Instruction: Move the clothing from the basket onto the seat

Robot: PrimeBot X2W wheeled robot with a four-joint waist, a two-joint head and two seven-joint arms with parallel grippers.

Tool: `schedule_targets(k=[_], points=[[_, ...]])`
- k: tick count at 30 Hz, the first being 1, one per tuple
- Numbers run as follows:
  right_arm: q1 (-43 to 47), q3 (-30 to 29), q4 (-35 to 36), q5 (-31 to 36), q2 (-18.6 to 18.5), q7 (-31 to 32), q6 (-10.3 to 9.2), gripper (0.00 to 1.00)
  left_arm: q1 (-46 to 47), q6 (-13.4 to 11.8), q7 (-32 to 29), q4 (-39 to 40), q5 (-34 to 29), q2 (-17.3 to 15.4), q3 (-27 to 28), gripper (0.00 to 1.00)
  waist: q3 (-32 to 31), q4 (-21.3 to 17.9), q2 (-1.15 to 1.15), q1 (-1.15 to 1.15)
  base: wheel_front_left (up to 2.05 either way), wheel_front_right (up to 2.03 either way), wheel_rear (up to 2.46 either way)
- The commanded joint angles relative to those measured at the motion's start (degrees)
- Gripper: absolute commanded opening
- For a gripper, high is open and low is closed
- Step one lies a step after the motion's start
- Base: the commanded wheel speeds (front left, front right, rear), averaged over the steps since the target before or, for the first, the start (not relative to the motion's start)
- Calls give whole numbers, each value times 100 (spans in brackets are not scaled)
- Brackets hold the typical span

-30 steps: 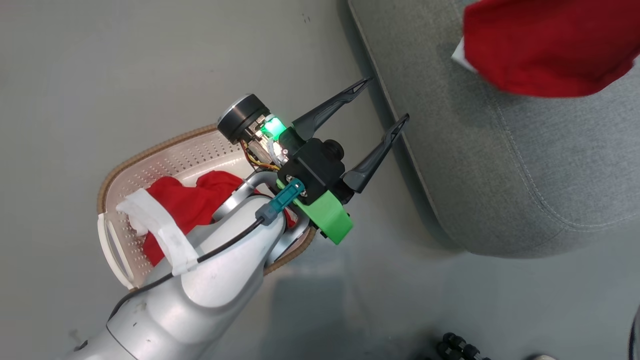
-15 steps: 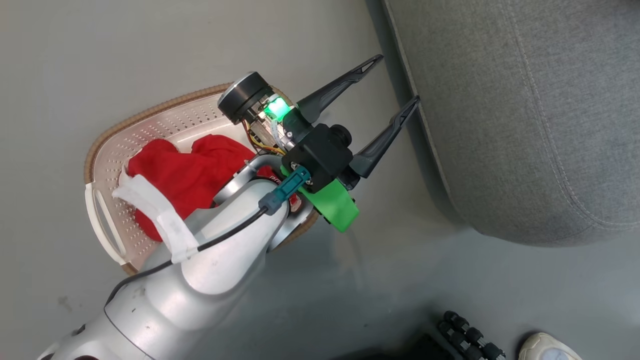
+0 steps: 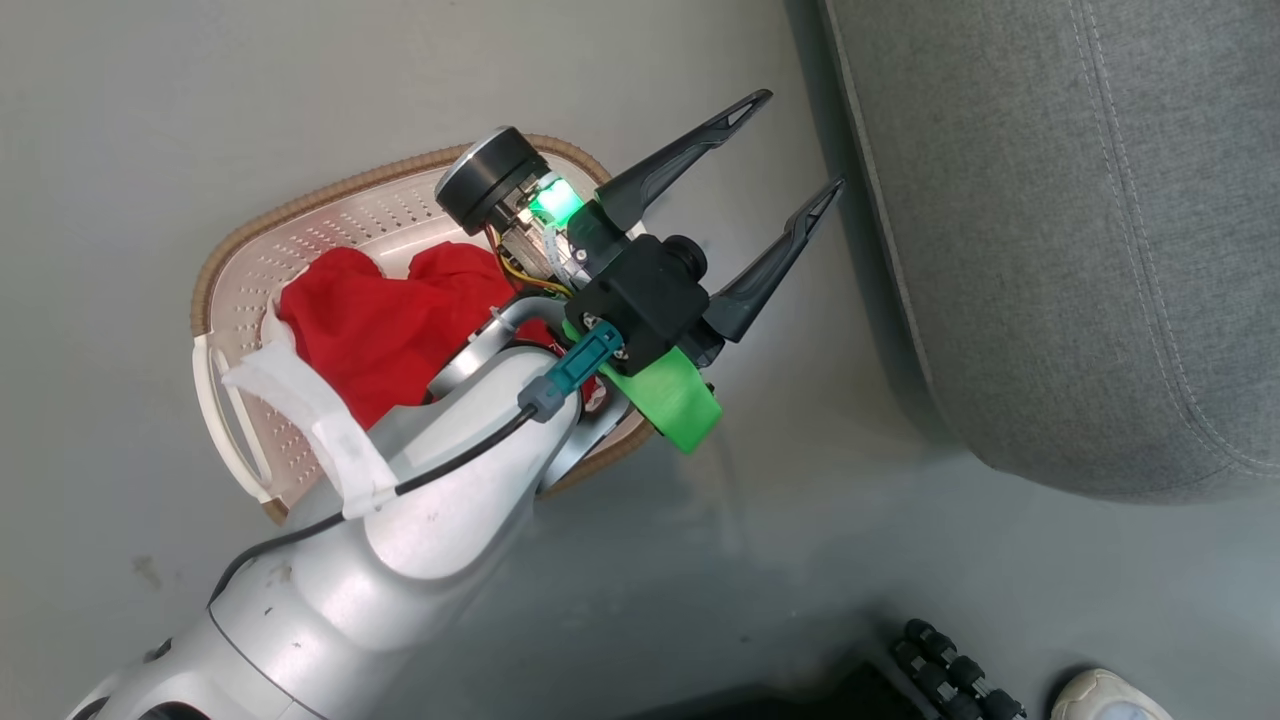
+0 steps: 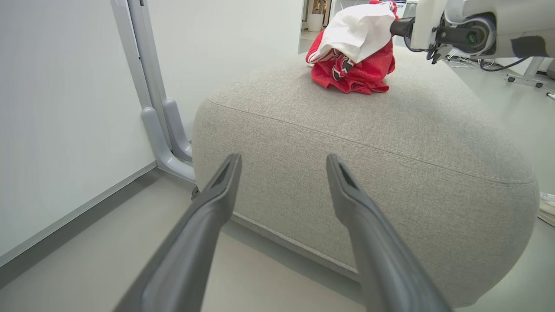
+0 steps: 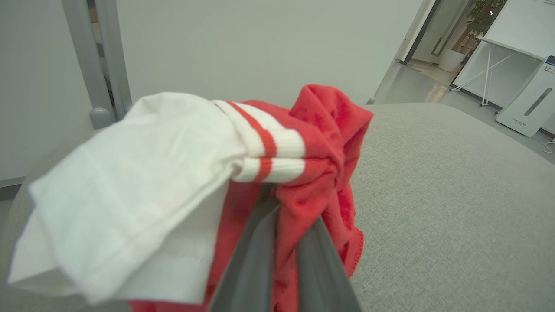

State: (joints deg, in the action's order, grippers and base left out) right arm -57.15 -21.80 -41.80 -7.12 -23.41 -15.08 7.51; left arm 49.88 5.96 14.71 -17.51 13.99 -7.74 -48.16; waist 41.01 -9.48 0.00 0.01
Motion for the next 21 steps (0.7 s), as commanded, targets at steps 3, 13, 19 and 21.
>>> schedule_targets(k=[3, 13, 19, 21], points=[[153, -20, -4, -45, 68, -14, -4, 0, 55, -40, 36, -24, 15, -29, 30, 100, -79, -25, 0, -1, 0, 0, 0], [1045, 9, 569, -286, 267, -14, -4, 100, -279, -114, 55, -31, 160, 66, 155, 100, -752, 8, 0, -1, 0, 0, 0], [2154, -19, 1396, -403, 508, -13, -4, 100, -758, -206, 52, 92, 230, 65, 470, 100, -1382, 125, 0, -1, 0, 0, 0], [2500, 14, 1721, -400, 631, -13, -4, 100, -952, -257, 52, 121, 254, 40, 613, 100, -1575, 185, 0, -1, 0, 0, 0]])
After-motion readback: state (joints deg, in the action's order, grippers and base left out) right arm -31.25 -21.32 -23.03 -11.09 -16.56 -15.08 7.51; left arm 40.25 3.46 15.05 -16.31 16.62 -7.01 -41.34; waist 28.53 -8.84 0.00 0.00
